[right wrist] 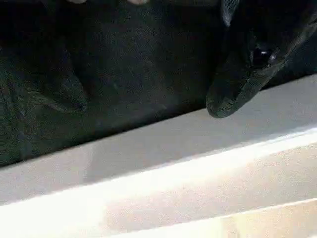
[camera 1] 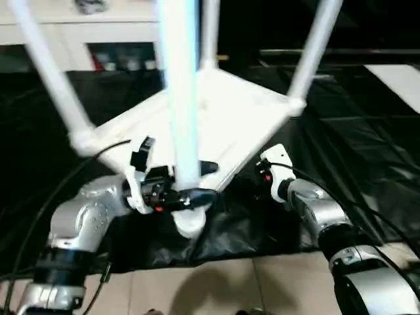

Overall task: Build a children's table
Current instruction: Rotate table base

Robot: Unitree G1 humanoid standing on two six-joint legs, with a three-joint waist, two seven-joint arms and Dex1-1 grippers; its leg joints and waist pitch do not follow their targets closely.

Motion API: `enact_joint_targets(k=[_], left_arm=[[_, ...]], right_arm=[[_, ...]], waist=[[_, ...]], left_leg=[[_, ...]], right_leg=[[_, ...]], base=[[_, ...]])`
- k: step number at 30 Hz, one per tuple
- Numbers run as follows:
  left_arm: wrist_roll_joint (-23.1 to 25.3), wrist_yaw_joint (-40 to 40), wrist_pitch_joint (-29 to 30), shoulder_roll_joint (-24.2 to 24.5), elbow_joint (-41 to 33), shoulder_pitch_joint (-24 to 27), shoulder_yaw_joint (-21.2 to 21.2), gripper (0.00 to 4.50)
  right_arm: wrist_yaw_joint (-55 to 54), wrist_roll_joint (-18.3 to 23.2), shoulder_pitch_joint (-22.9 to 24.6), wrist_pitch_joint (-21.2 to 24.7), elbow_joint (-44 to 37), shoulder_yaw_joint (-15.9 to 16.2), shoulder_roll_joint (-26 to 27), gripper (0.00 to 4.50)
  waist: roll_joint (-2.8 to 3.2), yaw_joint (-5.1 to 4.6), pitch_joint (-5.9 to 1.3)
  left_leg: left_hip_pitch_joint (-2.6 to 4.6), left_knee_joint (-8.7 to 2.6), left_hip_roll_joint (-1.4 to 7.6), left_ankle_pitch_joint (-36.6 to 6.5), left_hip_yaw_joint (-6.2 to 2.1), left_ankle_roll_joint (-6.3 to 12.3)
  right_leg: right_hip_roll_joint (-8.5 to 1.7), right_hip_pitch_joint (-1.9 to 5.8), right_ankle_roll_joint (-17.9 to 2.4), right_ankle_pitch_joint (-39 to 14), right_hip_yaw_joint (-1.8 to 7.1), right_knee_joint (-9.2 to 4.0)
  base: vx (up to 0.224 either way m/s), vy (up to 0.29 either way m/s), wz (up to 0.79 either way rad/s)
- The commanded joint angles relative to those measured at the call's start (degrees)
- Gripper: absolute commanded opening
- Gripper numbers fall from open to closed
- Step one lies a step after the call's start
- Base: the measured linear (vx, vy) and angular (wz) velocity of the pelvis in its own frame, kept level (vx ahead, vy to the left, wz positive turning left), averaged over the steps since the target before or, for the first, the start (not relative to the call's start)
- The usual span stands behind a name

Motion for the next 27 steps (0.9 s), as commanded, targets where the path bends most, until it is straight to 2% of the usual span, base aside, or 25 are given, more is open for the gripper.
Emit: enact_joint_targets(k=[1,3,4,6,9,10,11,13,14,17,18,19,21,23,27], left_arm=[[-1.8,0.6,1.3,-2.1,-3.4,-0.6,-2.9,4.44],[-2.0,1.3,2.1,-3.2,-4.3,-0.7,-3.9,4.44],[-2.0,1.9,3.1,-3.6,-5.6,-0.4,-4.9,4.44],[-1.7,2.6,3.7,-4.0,-6.8,-0.1,-6.0,4.44],[-1.1,3.9,2.9,-5.2,-5.9,-0.6,-5.8,4.44],[0.5,5.3,0.9,-6.7,-3.8,-1.7,-5.5,4.44],[1.1,5.9,0.1,-7.4,-2.9,-2.2,-5.4,4.44],[2.2,6.7,-1.3,-8.4,-1.3,-3.0,-5.3,4.44],[3.6,7.7,-2.9,-9.1,0.1,-3.7,-5.3,4.44],[7.9,10.7,-8.0,-10.6,4.0,-5.4,-5.2,4.44],[10.0,12.3,-10.5,-10.6,5.7,-6.1,-5.2,4.44],[11.4,13.4,-12.3,-10.3,7.0,-6.7,-5.1,4.44],[13.4,15.4,-14.7,-9.7,9.0,-7.5,-4.6,4.44],[15.2,16.7,-18.0,-7.7,12.1,-8.5,-2.8,4.44],[18.4,17.3,-21.2,-4.2,14.3,-8.4,-1.8,4.44]], right_arm=[[1.6,0.1,-2.4,-1.6,0.3,1.4,3.0,4.50],[1.4,-0.6,-3.0,-2.4,1.5,1.9,4.0,4.50],[1.2,-1.0,-3.8,-3.2,3.0,2.1,4.6,4.50],[0.9,-1.4,-4.6,-4.2,5.0,2.0,5.3,4.50],[1.4,-1.4,-4.9,-4.8,5.8,1.9,5.8,4.50],[2.9,-1.2,-5.0,-5.2,6.2,1.9,6.6,4.50],[3.6,-1.0,-5.0,-5.3,6.2,1.9,6.9,4.50],[5.3,-0.3,-5.0,-5.6,6.8,1.4,7.7,4.50],[5.6,-0.2,-5.0,-5.9,7.4,1.2,8.1,4.50],[1.6,-2.4,-5.9,-7.5,10.2,1.5,8.3,4.50],[-1.4,-3.3,-6.5,-8.4,11.4,1.4,8.1,4.50],[-3.9,-3.6,-6.9,-8.9,12.1,1.0,7.7,4.50],[-7.1,-3.3,-7.5,-9.2,12.9,-0.2,7.2,4.50],[-10.8,-2.5,-7.8,-10.3,13.1,-2.4,5.6,4.50],[-10.4,-1.6,-7.0,-11.3,12.3,-3.9,3.7,4.50]], waist=[[-0.19,0.08,-3.91],[-0.16,-0.23,-3.90],[-0.62,-0.56,-3.94],[-0.35,-0.87,-3.94],[-0.49,-1.42,-3.98],[-0.71,-1.48,-3.99],[-0.55,-1.47,-3.99],[-0.79,-1.65,-3.97],[-0.59,-1.60,-3.94],[-0.65,-1.65,-3.96],[-0.66,-1.65,-3.95],[-0.60,-1.66,-3.95],[-0.63,-1.59,-3.99],[-0.52,-1.12,-4.14],[-0.60,-0.95,-4.09]], left_leg=[[-0.20,-3.78,0.76,-11.3,0.18,1.38],[-0.21,-3.73,0.73,-11.4,0.13,1.47],[-0.25,-3.74,0.79,-11.4,0.11,1.49],[-0.30,-3.77,0.82,-11.3,-0.05,1.49],[-0.17,-3.63,0.78,-11.1,0.07,2.02],[-0.28,-3.64,0.79,-10.8,0.05,2.27],[-0.25,-3.63,0.78,-10.9,0.04,2.33],[-0.32,-3.63,0.79,-11.7,-0.01,2.50],[-0.23,-3.64,0.79,-11.9,-0.07,2.53],[-0.10,-3.60,0.83,-12.2,-0.13,2.28],[-0.27,-3.66,0.86,-11.9,-0.23,2.21],[0.01,-3.58,0.76,-12.4,-0.15,1.77],[0.09,-3.60,0.76,-12.1,-0.11,1.70],[0.19,-3.59,0.80,-11.1,-0.05,1.87],[0.19,-3.60,0.66,-12.0,0.00,2.06]], right_leg=[[-3.17,3.51,-11.9,-17.1,2.80,-3.57],[-3.23,3.44,-11.8,-17.8,2.81,-3.66],[-3.26,3.45,-11.7,-17.9,2.82,-3.69],[-3.26,3.45,-12.0,-17.6,2.78,-3.55],[-3.10,3.42,-12.8,-15.6,2.84,-3.49],[-3.07,3.51,-12.9,-15.0,2.83,-3.46],[-3.06,3.50,-12.9,-14.9,2.82,-3.44],[-3.13,3.61,-12.6,-16.0,2.80,-3.64],[-3.14,3.54,-12.5,-16.3,2.78,-3.69],[-3.20,3.48,-12.5,-17.0,2.76,-3.74],[-3.23,3.51,-12.3,-17.1,2.73,-3.81],[-3.21,3.33,-12.0,-17.8,2.74,-3.86],[-3.19,3.28,-11.7,-17.5,2.80,-3.78],[-3.13,3.27,-12.3,-14.5,2.88,-3.43],[-2.99,3.35,-11.9,-14.6,2.78,-3.29]], base=[[0.000,0.000,0.00],[0.000,0.000,0.00],[0.000,0.000,0.00],[0.000,0.000,0.00],[0.000,0.000,0.00],[0.000,0.000,0.00],[0.000,0.000,0.00],[0.000,0.000,0.00],[0.000,0.000,0.00],[0.000,0.000,0.00],[0.000,0.000,0.00],[0.000,0.000,0.00],[0.000,0.000,0.00],[0.000,0.000,0.00],[0.000,0.000,0.00]])
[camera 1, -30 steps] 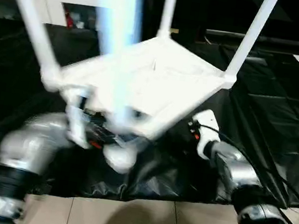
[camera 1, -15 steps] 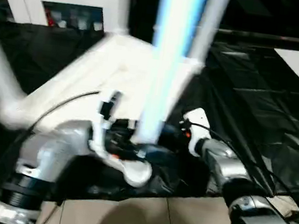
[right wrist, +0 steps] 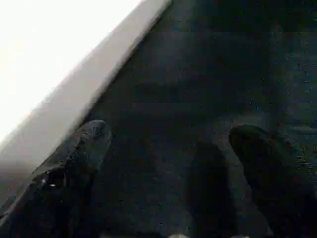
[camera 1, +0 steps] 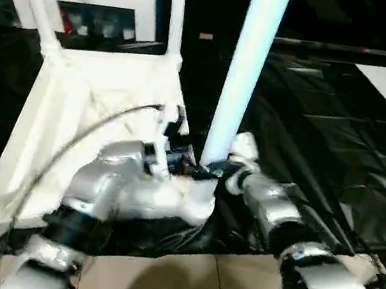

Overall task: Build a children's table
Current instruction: Rotate table base, then rotate leg to tighten

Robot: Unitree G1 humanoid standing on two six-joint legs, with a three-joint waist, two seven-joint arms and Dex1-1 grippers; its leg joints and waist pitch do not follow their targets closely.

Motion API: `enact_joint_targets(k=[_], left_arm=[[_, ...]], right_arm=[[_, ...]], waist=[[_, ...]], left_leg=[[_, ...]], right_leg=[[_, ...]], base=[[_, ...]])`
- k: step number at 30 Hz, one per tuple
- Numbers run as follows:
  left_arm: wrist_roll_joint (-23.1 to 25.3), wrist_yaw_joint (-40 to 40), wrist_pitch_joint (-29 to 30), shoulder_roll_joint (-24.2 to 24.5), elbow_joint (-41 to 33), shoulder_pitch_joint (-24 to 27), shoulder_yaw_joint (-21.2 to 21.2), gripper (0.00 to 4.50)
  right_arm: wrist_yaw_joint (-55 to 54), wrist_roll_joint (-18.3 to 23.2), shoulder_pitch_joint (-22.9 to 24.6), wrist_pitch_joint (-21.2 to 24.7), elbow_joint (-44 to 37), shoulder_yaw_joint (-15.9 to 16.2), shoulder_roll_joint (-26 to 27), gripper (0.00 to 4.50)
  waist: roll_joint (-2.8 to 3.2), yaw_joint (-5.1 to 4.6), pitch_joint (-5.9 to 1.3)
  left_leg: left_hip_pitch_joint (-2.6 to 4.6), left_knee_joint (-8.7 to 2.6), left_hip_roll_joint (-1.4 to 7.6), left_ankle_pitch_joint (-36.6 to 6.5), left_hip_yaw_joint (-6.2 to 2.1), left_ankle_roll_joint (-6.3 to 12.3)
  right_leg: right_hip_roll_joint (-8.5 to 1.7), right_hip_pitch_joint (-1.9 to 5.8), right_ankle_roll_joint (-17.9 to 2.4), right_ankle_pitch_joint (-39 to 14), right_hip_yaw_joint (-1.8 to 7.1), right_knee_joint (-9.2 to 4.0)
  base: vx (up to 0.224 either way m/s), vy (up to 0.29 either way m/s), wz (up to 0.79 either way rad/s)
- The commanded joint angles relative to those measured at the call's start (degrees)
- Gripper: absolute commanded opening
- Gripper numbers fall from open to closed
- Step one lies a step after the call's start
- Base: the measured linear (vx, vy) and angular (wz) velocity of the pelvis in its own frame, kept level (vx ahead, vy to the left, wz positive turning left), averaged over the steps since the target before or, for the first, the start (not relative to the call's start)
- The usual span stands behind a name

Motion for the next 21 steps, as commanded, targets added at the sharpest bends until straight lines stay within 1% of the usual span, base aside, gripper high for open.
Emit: enact_joint_targets(k=[1,2,6,7,8,9,10,11,12,14,15,16,17,18,19,20,21], left_arm=[[2.4,2.0,-1.7,1.6,1.9,-0.1,2.5,4.44],[2.8,3.4,-2.6,2.6,2.9,0.1,4.1,4.44],[4.1,7.4,-4.2,4.0,5.7,-0.3,6.4,4.44],[6.8,10.4,-6.6,5.2,7.9,-0.2,6.1,4.44],[7.2,10.5,-7.0,5.3,8.0,-0.1,5.9,4.44],[7.8,10.3,-7.5,5.8,7.7,0.5,5.4,4.44],[9.6,10.2,-8.5,6.5,6.8,1.9,3.8,4.44],[9.6,10.2,-8.5,6.5,6.8,1.9,3.8,4.44],[10.8,9.1,-8.6,7.0,5.6,3.7,2.0,4.44],[11.1,9.1,-9.0,6.8,5.3,4.6,1.7,4.44],[10.7,9.4,-8.6,6.4,5.1,5.3,2.0,4.44],[11.5,10.4,-9.1,6.2,5.0,5.8,2.0,4.44],[11.5,11.2,-8.9,5.8,4.8,6.2,2.3,4.44],[11.3,11.7,-8.5,5.6,4.6,6.4,2.5,4.44],[11.6,12.0,-9.3,5.3,3.8,7.1,2.1,4.44],[11.9,11.6,-9.2,5.4,3.1,7.7,1.2,4.44],[12.1,11.1,-8.8,5.6,2.4,8.2,0.2,4.44]], right_arm=[[0.0,0.9,0.8,-1.0,-1.2,-1.2,-1.3,4.50],[1.1,1.2,1.7,-1.7,-1.9,-1.6,-2.5,4.50],[4.4,2.1,3.5,-2.4,-3.8,-2.3,-3.8,4.50],[6.9,2.8,5.0,-2.9,-5.9,-2.1,-4.6,4.50],[7.3,2.8,5.2,-2.9,-6.2,-2.1,-4.7,4.50],[8.7,3.1,6.1,-2.9,-7.6,-1.9,-5.0,4.50],[11.6,3.8,7.9,-2.5,-10.8,-1.5,-5.6,4.50],[11.6,3.8,7.9,-2.5,-10.8,-1.5,-5.6,4.50],[14.7,4.6,10.2,-1.2,-15.3,-1.1,-6.3,4.50],[15.6,5.0,11.7,-0.2,-18.3,-0.8,-6.8,4.50],[16.2,5.3,12.8,0.8,-20.8,-0.6,-7.1,4.50],[16.0,5.4,13.9,1.5,-23.0,-0.3,-7.4,4.50],[15.7,5.5,14.8,2.1,-24.9,-0.2,-7.7,4.50],[15.6,5.7,15.4,2.5,-26.0,-0.1,-7.9,4.50],[15.6,5.9,16.6,3.6,-28.5,-0.2,-8.2,4.50],[15.8,6.1,17.3,4.5,-30.0,-0.3,-8.5,4.50],[16.1,6.2,17.9,5.2,-31.2,-0.3,-8.7,4.50]], waist=[[0.20,0.32,-4.19],[0.08,0.32,-4.18],[0.00,0.43,-4.21],[0.06,0.46,-4.10],[0.01,0.43,-4.19],[0.23,0.52,-4.32],[0.23,0.64,-4.31],[0.13,0.68,-4.35],[0.32,0.88,-4.34],[0.29,1.03,-4.36],[0.30,1.25,-4.53],[0.46,1.41,-4.51],[0.36,1.62,-4.42],[0.29,1.74,-4.32],[0.23,2.00,-4.15],[-0.27,2.04,-4.12],[-0.24,2.31,-4.07]], left_leg=[[-0.01,-3.71,0.61,-12.1,0.20,2.05],[-0.06,-3.65,0.59,-12.1,0.25,2.03],[-0.24,-3.57,0.58,-12.0,0.24,2.62],[-0.18,-3.60,0.53,-12.6,0.25,2.93],[-0.25,-3.59,0.55,-12.7,0.14,2.90],[-0.18,-3.60,0.63,-12.0,0.07,2.96],[-0.04,-3.56,0.78,-11.6,0.16,3.20],[-0.22,-3.59,0.83,-11.4,0.12,3.42],[-0.21,-3.66,0.92,-10.9,0.10,3.89],[-0.18,-3.64,1.04,-10.6,0.13,4.18],[-0.17,-3.56,0.95,-9.2,0.23,4.39],[-0.21,-3.52,0.96,-9.0,0.25,4.36],[-0.10,-3.56,0.95,-9.5,0.31,4.23],[-0.13,-3.63,0.91,-10.0,0.34,4.03],[0.04,-3.74,0.89,-11.5,0.33,3.37],[0.02,-3.79,0.99,-12.0,0.34,3.24],[-0.01,-3.90,1.06,-12.1,0.21,3.04]], right_leg=[[-3.09,3.42,-11.8,-14.8,2.79,-3.51],[-3.09,3.43,-11.8,-15.0,2.81,-3.49],[-3.09,3.48,-11.6,-15.6,2.76,-3.57],[-2.98,3.32,-11.3,-16.5,2.68,-3.85],[-3.03,3.45,-10.8,-17.0,2.66,-3.73],[-3.12,3.42,-11.0,-16.5,2.68,-3.66],[-3.13,3.22,-11.6,-15.3,2.78,-3.62],[-3.10,3.40,-11.8,-14.3,2.78,-3.47],[-3.10,3.41,-12.2,-12.9,2.79,-3.34],[-3.10,3.36,-12.3,-12.0,2.84,-3.28],[-3.02,3.39,-13.2,-9.9,2.87,-3.09],[-3.09,3.36,-13.4,-9.6,2.91,-3.04],[-3.08,3.22,-13.3,-10.3,2.90,-3.19],[-3.05,3.25,-13.0,-11.0,2.90,-3.38],[-3.08,3.13,-12.0,-14.0,2.89,-3.71],[-3.17,3.13,-11.6,-15.1,2.90,-3.85],[-3.30,3.18,-10.7,-16.7,2.92,-3.87]], base=[[0.000,0.000,0.00],[0.000,0.000,0.00],[0.000,0.000,0.00],[0.000,0.000,0.00],[0.000,0.000,0.00],[0.000,0.000,0.00],[0.000,0.000,0.00],[0.000,0.000,0.00],[0.000,0.000,0.00],[0.000,0.000,0.00],[0.000,0.000,0.00],[0.000,0.000,0.00],[0.000,0.000,0.00],[0.000,0.000,0.00],[0.000,0.000,0.00],[0.000,0.000,0.00],[0.000,0.000,0.00]])
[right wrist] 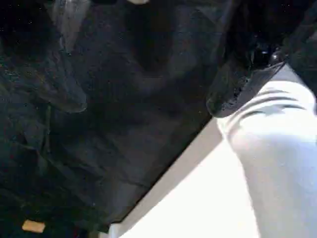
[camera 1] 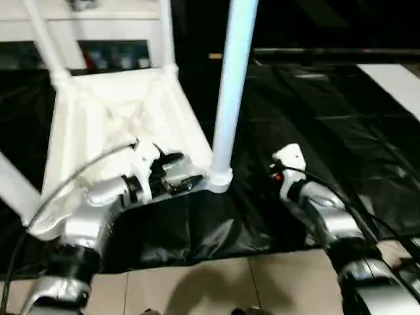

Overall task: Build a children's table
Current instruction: Rotate leg to tighten

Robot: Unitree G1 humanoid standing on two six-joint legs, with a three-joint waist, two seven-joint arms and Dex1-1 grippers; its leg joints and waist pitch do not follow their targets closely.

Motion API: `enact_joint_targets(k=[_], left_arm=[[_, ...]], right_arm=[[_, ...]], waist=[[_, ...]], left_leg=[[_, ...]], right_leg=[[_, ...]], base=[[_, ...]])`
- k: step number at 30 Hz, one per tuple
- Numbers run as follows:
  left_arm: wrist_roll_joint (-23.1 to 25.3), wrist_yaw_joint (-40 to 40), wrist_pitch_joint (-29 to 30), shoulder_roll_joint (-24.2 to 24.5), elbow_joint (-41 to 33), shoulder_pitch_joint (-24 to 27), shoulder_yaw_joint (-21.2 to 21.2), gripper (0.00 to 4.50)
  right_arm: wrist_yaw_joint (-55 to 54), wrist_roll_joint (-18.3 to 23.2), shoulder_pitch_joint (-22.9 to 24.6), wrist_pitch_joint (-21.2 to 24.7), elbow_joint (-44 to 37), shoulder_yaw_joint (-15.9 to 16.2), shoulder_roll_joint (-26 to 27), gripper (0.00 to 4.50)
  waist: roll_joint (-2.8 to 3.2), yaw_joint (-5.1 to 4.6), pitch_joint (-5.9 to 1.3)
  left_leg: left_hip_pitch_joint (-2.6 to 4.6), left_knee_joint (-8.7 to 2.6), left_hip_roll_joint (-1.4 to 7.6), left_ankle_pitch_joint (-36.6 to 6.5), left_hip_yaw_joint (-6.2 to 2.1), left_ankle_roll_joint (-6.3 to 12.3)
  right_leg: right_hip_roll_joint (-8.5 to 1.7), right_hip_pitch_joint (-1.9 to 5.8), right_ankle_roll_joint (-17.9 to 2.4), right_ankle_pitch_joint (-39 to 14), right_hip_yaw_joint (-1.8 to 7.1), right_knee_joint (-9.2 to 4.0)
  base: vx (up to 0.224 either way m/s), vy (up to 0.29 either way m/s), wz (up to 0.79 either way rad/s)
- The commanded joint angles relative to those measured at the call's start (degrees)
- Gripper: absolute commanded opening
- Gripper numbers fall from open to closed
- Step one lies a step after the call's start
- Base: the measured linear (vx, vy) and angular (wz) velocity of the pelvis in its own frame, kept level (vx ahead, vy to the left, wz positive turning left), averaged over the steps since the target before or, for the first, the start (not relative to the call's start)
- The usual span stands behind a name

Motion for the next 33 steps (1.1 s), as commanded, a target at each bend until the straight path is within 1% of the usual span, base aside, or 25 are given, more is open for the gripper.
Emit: enact_joint_targets(k=[1,4,5,6,7,8,9,10,11,12,13,15,17,18,20,21,22,23,24,26,27,28,29,32,33], left_arm=[[1.8,-1.2,1.3,0.6,-2.3,1.0,-3.2,4.44],[4.8,-0.7,1.3,1.1,0.1,-0.1,-5.1,4.44],[4.8,-0.7,1.3,1.1,0.1,-0.1,-5.1,4.44],[6.1,-1.4,0.5,1.5,2.0,-1.3,-6.0,4.18],[7.3,-1.9,-0.8,1.7,4.1,-2.8,-6.5,4.18],[7.6,-1.9,-1.1,1.8,4.8,-3.2,-6.5,4.10],[8.2,-2.3,-2.0,2.0,6.5,-4.3,-6.6,4.10],[8.5,-2.2,-2.5,2.2,7.4,-5.0,-6.6,4.05],[8.7,-2.4,-2.7,2.5,9.0,-6.1,-6.6,4.05],[8.7,-3.0,-2.5,2.8,9.8,-6.7,-6.6,3.91],[9.0,-4.1,-2.7,3.4,10.9,-7.3,-7.0,3.69],[9.3,-5.5,-2.7,4.2,11.9,-7.9,-7.6,3.67],[9.1,-6.7,-2.2,4.7,12.9,-8.7,-7.9,3.60],[9.1,-7.0,-2.2,4.7,13.2,-8.9,-7.9,3.39],[9.3,-8.7,-2.0,5.0,15.6,-10.5,-8.2,3.25],[9.3,-9.1,-1.8,5.0,16.3,-11.0,-8.2,3.21],[9.4,-11.6,-1.5,5.0,19.2,-12.9,-8.2,3.09],[9.4,-11.6,-1.5,5.0,19.2,-12.9,-8.2,3.09],[9.5,-12.5,-1.3,5.2,19.6,-13.2,-8.4,2.83],[9.5,-13.0,-0.8,5.2,19.7,-13.3,-8.5,2.81],[9.5,-14.1,-0.5,5.4,19.8,-13.4,-8.9,2.62],[9.8,-14.8,0.0,5.7,19.9,-13.5,-9.5,2.62],[9.8,-14.8,0.0,5.7,19.9,-13.5,-9.6,2.37],[10.1,-15.0,0.2,5.8,20.5,-13.7,-9.9,2.35],[10.2,-15.0,0.4,5.8,20.8,-13.9,-10.0,2.24]], right_arm=[[0.9,0.9,1.3,2.8,-4.0,0.2,-1.3,4.50],[3.2,1.2,2.2,4.2,-6.5,0.8,-2.1,4.50],[3.2,1.2,2.2,4.2,-6.5,0.8,-2.1,4.50],[5.2,1.5,2.7,4.9,-8.1,1.3,-2.7,4.50],[7.1,1.8,3.1,5.7,-9.7,1.8,-3.4,4.50],[7.5,1.9,3.1,6.0,-10.1,1.9,-3.6,4.50],[8.4,2.2,3.3,6.7,-10.9,2.1,-4.0,4.50],[8.8,2.3,3.5,7.2,-11.7,2.3,-4.4,4.50],[9.2,2.4,3.7,7.9,-12.6,2.5,-4.9,4.50],[9.4,2.5,3.8,8.3,-13.0,2.5,-5.2,4.50],[9.7,2.5,4.0,8.3,-13.3,2.6,-5.5,4.50],[9.9,2.6,4.3,8.9,-14.1,2.6,-6.0,4.50],[10.2,2.7,4.5,9.5,-14.7,2.6,-6.5,4.50],[10.3,2.7,4.5,9.7,-14.9,2.6,-6.6,4.50],[11.3,2.9,4.7,10.7,-15.7,2.7,-7.0,4.50],[11.6,3.0,4.8,11.0,-15.8,2.7,-7.1,4.50],[12.9,3.3,5.0,12.7,-17.0,3.0,-7.6,4.50],[12.9,3.3,5.0,12.7,-17.0,3.0,-7.6,4.50],[13.3,3.3,5.1,13.1,-17.4,3.1,-7.8,4.50],[13.4,3.5,5.2,13.3,-17.7,3.2,-8.0,4.50],[13.6,3.8,5.5,13.7,-18.3,3.3,-8.2,4.50],[13.8,4.0,5.9,14.0,-18.9,3.5,-8.5,4.50],[13.9,4.0,5.9,14.0,-19.0,3.5,-8.5,4.50],[14.0,4.0,6.1,14.2,-19.3,3.7,-8.7,4.50],[14.1,4.0,6.1,14.3,-19.4,3.7,-8.8,4.50]], waist=[[-0.13,0.19,-3.99],[-0.32,-0.01,-4.00],[-0.32,-0.03,-4.01],[-0.20,-0.04,-3.98],[-0.32,-0.05,-3.96],[-0.25,-0.02,-4.10],[-0.31,-0.07,-4.12],[-0.29,-0.02,-4.18],[-0.10,-0.08,-4.09],[-0.17,-0.02,-4.22],[-0.17,-0.04,-4.25],[-0.09,0.00,-4.35],[-0.08,0.03,-4.34],[-0.08,0.06,-4.35],[-0.14,0.04,-4.24],[-0.13,0.08,-4.14],[-0.26,0.07,-4.03],[-0.27,0.19,-4.15],[-0.25,0.19,-4.14],[-0.24,0.17,-4.08],[-0.29,0.22,-4.24],[1.12,0.39,-4.24],[0.29,0.10,-4.32],[0.36,0.11,-4.25],[0.34,0.10,-4.19]], left_leg=[[0.28,-3.95,1.04,-12.3,0.15,2.96],[0.17,-3.92,0.79,-12.7,0.13,2.58],[0.14,-3.94,0.76,-12.6,0.10,2.66],[0.08,-3.92,0.67,-12.5,0.07,2.74],[0.08,-3.90,0.53,-12.6,0.12,2.88],[0.11,-3.87,0.61,-12.1,0.02,2.94],[-0.06,-3.88,0.57,-11.4,-0.03,3.00],[0.06,-3.84,0.59,-11.1,-0.06,2.97],[0.03,-3.81,0.57,-10.9,-0.03,3.02],[0.17,-3.73,0.54,-10.8,0.04,2.99],[0.01,-3.73,0.49,-10.3,-0.04,3.12],[0.06,-3.66,0.57,-9.6,0.00,3.22],[0.12,-3.65,0.57,-9.8,0.03,3.24],[0.09,-3.67,0.61,-9.9,0.05,3.18],[0.05,-3.67,0.53,-10.5,0.07,3.14],[0.18,-3.73,0.55,-11.3,0.02,2.97],[0.20,-3.72,0.33,-11.8,0.08,3.01],[0.23,-3.71,0.42,-11.7,-0.01,2.87],[0.15,-3.81,0.60,-11.3,-0.11,2.69],[0.24,-3.83,0.67,-11.4,-0.11,2.58],[0.16,-3.75,0.64,-10.6,-0.08,2.67],[0.28,-3.76,0.64,-10.5,-0.20,2.48],[0.18,-3.72,0.58,-11.0,-0.10,2.63],[0.18,-3.73,0.55,-11.4,-0.09,2.66],[0.17,-3.72,0.51,-11.8,-0.10,2.55]], right_leg=[[-3.23,3.34,-10.4,-17.4,2.96,-4.02],[-3.05,3.23,-8.9,-19.1,2.96,-4.26],[-3.02,3.28,-8.7,-18.9,2.96,-4.30],[-3.05,3.30,-8.5,-18.9,2.94,-4.37],[-2.86,3.29,-8.1,-19.3,2.92,-4.55],[-3.02,3.36,-8.1,-18.5,2.95,-4.37],[-3.01,3.50,-8.3,-17.4,2.93,-4.26],[-2.99,3.45,-8.5,-16.8,2.92,-4.16],[-2.93,3.45,-9.0,-16.1,2.94,-4.16],[-2.95,3.44,-9.1,-15.5,2.95,-4.09],[-3.04,3.60,-9.6,-14.8,2.93,-3.93],[-3.13,3.60,-10.4,-13.3,2.99,-3.74],[-3.12,3.56,-10.7,-13.4,2.97,-3.76],[-3.16,3.60,-11.0,-13.5,2.96,-3.81],[-3.15,3.58,-10.8,-14.7,2.90,-3.97],[-3.21,3.50,-10.1,-16.8,2.90,-4.17],[-3.04,3.49,-9.4,-18.3,2.83,-4.51],[-3.17,3.59,-9.2,-18.2,2.88,-4.35],[-3.27,3.59,-9.4,-17.5,2.89,-4.20],[-3.34,3.54,-9.9,-17.3,2.92,-4.20],[-3.34,3.69,-10.6,-15.4,2.98,-4.00],[-3.40,3.66,-11.0,-14.6,3.01,-3.83],[-3.20,3.80,-11.2,-13.8,2.91,-3.92],[-3.22,3.77,-11.2,-14.7,2.85,-4.09],[-3.23,3.77,-10.9,-16.1,2.82,-4.23]], base=[[0.000,0.000,0.00],[0.000,0.000,0.00],[0.000,0.000,0.00],[0.000,0.000,0.00],[0.000,0.000,0.00],[0.000,0.000,0.00],[0.000,0.000,0.00],[0.000,0.000,0.00],[0.000,0.000,0.00],[0.000,0.000,0.00],[0.000,0.000,0.00],[0.000,0.000,0.00],[0.000,0.000,0.00],[0.000,0.000,0.00],[0.000,0.000,0.00],[0.000,0.000,0.00],[0.000,0.000,0.00],[0.000,0.000,0.00],[0.000,0.000,0.00],[0.000,0.000,0.00],[0.000,0.000,0.00],[0.000,0.000,0.00],[0.000,0.000,0.00],[0.000,0.000,0.00],[0.000,0.000,0.00]])
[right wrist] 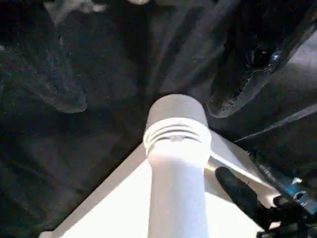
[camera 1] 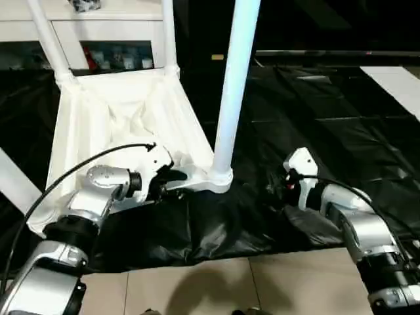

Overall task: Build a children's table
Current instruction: Rotate leg to tighten

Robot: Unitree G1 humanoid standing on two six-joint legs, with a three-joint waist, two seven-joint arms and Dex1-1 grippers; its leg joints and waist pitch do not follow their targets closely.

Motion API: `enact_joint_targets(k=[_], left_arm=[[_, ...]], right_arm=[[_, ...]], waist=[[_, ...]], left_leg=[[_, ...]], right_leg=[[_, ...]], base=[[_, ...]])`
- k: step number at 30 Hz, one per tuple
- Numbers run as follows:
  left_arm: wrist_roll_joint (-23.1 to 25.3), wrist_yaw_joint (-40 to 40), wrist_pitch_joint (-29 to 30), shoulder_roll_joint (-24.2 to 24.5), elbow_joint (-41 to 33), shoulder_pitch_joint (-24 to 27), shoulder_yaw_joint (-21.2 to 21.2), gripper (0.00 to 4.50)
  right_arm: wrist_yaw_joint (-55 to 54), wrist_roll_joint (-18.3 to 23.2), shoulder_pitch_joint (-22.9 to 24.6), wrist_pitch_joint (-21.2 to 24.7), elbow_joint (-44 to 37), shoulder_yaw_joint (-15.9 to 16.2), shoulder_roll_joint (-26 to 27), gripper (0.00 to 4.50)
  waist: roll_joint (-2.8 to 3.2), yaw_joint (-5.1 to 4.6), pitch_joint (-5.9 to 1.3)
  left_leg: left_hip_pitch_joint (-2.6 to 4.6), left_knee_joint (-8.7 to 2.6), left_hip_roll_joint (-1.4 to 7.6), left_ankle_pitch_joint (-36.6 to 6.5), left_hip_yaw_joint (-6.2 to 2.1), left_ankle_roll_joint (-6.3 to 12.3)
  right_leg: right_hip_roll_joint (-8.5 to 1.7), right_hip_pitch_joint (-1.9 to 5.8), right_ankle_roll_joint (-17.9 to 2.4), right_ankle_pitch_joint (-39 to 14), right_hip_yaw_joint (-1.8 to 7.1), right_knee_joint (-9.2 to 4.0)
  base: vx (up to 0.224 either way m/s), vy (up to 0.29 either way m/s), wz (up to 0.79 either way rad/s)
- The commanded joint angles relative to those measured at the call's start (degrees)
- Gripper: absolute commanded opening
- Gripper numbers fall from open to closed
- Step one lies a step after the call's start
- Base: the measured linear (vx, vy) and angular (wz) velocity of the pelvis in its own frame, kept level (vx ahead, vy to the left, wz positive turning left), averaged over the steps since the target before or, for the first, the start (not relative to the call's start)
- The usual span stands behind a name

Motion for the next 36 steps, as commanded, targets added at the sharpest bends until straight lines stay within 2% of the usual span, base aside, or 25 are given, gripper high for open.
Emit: enact_joint_targets(k=[1,3,4,6,7,11,13,15,16,18,20,25,30,34,35,36], left_arm=[[1.2,-0.4,0.8,0.2,2.3,-0.9,-1.0,2.08],[1.5,-0.8,0.4,0.1,3.0,-1.3,-0.9,1.92],[1.5,-1.0,0.4,0.2,3.3,-1.5,-0.8,1.92],[1.7,-1.7,1.1,0.5,3.0,-1.6,-0.9,1.89],[1.6,-1.9,1.7,0.6,2.7,-1.7,-0.9,1.60],[1.3,-2.5,2.6,1.1,1.7,-1.3,-0.8,1.51],[1.0,-3.0,3.1,1.6,0.4,-0.5,-0.7,1.23],[1.0,-3.1,2.9,1.7,0.6,-0.5,-0.7,1.09],[1.1,-3.2,2.8,1.8,0.5,-0.3,-0.7,1.06],[1.3,-3.2,2.7,2.0,0.4,-0.1,-0.8,0.95],[2.0,-3.2,2.1,2.3,0.3,0.3,-1.2,0.68],[1.3,-4.7,-0.1,2.0,-0.7,0.7,-0.8,0.22],[1.5,-6.5,-0.1,2.0,-2.0,1.3,-2.0,0.06],[1.9,-7.4,-1.4,1.9,-2.2,1.8,-2.8,0.06],[1.5,-7.8,-1.6,1.7,-2.7,2.0,-2.6,0.06],[1.3,-7.9,-1.6,1.6,-2.9,2.1,-2.5,0.06]], right_arm=[[0.6,0.2,0.3,0.8,-1.7,0.1,-0.8,4.50],[0.8,0.2,0.4,1.3,-2.0,0.1,-0.9,4.50],[1.1,0.3,0.4,1.4,-2.1,0.2,-0.9,4.50],[1.3,0.3,0.2,1.6,-2.2,0.4,-1.0,4.50],[1.4,0.3,0.2,1.7,-2.3,0.6,-1.1,4.50],[1.5,0.2,-0.1,1.6,-2.2,1.1,-1.0,4.50],[1.7,-0.3,-1.1,1.0,-1.2,1.8,-0.6,4.50],[1.7,-0.6,-1.4,0.8,-0.8,1.9,-0.5,4.50],[1.7,-0.7,-1.9,0.7,-0.1,2.0,-0.3,4.50],[1.7,-1.0,-2.5,0.4,0.6,2.2,0.0,4.50],[2.3,-1.5,-4.1,-0.4,2.4,2.8,0.7,4.50],[2.6,-2.3,-6.6,-1.6,5.1,4.0,1.9,4.50],[3.6,-3.8,-8.9,-3.5,9.0,6.2,2.8,4.50],[2.6,-6.2,-11.0,-5.4,12.7,7.8,3.6,4.50],[2.1,-7.0,-11.9,-6.5,14.4,8.0,4.1,4.50],[2.1,-7.2,-12.3,-7.0,15.2,8.1,4.3,4.50]], waist=[[0.16,0.18,-4.10],[0.22,0.21,-4.05],[0.05,0.21,-4.03],[0.12,0.24,-4.12],[0.06,0.19,-4.14],[0.19,0.18,-4.16],[0.66,0.13,-4.10],[0.42,0.11,-4.12],[0.55,0.12,-4.08],[0.43,0.15,-4.11],[0.19,0.14,-4.13],[0.29,0.10,-4.22],[0.53,0.19,-4.34],[0.53,0.20,-4.22],[0.24,0.15,-4.25],[0.42,0.18,-4.22]], left_leg=[[0.05,-3.77,0.63,-12.2,0.04,2.46],[0.11,-3.79,0.60,-12.9,-0.01,2.33],[0.07,-3.83,0.66,-12.9,-0.05,2.24],[0.12,-3.83,0.72,-12.4,-0.07,2.19],[0.08,-3.83,0.73,-12.1,-0.06,2.26],[0.12,-3.83,0.77,-11.6,-0.03,2.42],[0.17,-3.85,0.75,-12.6,-0.05,2.14],[0.12,-3.85,0.68,-12.7,-0.06,2.04],[0.13,-3.89,0.72,-13.0,-0.12,1.97],[0.20,-3.88,0.75,-12.9,-0.14,1.87],[0.12,-3.89,0.79,-12.7,-0.17,1.88],[0.10,-3.87,0.85,-11.6,-0.12,1.99],[0.10,-3.80,0.90,-10.5,-0.02,2.05],[0.18,-3.88,0.94,-11.7,-0.03,1.64],[0.17,-3.89,0.98,-11.7,-0.01,1.48],[0.19,-3.89,0.97,-11.6,-0.04,1.38]], right_leg=[[-3.20,3.59,-10.4,-17.3,2.68,-4.36],[-3.24,3.57,-9.8,-19.0,2.66,-4.52],[-3.29,3.59,-9.7,-19.2,2.66,-4.54],[-3.33,3.58,-10.1,-18.3,2.73,-4.38],[-3.27,3.60,-10.4,-17.4,2.74,-4.28],[-3.26,3.62,-11.0,-16.0,2.76,-4.08],[-3.29,3.58,-11.0,-16.9,2.70,-4.37],[-3.23,3.63,-10.9,-17.1,2.67,-4.32],[-3.31,3.59,-10.9,-17.5,2.67,-4.31],[-3.35,3.54,-10.8,-18.1,2.67,-4.31],[-3.42,3.56,-10.9,-18.0,2.68,-4.19],[-3.42,3.56,-11.4,-16.0,2.75,-3.94],[-3.40,3.65,-13.1,-12.1,2.83,-3.42],[-3.51,3.61,-12.7,-14.0,2.84,-3.66],[-3.57,3.57,-12.8,-14.1,2.87,-3.64],[-3.60,3.59,-12.9,-14.2,2.90,-3.55]], base=[[0.000,0.000,0.00],[0.000,0.000,0.00],[0.000,0.000,0.00],[0.000,0.000,0.00],[0.000,0.000,0.00],[0.000,0.000,0.00],[0.000,0.000,0.00],[0.000,0.000,0.00],[0.000,0.000,0.00],[0.000,0.000,0.00],[0.000,0.000,0.00],[0.000,0.000,0.00],[0.000,0.000,0.00],[0.000,0.000,0.00],[0.000,0.000,0.00],[0.000,0.000,0.00]])
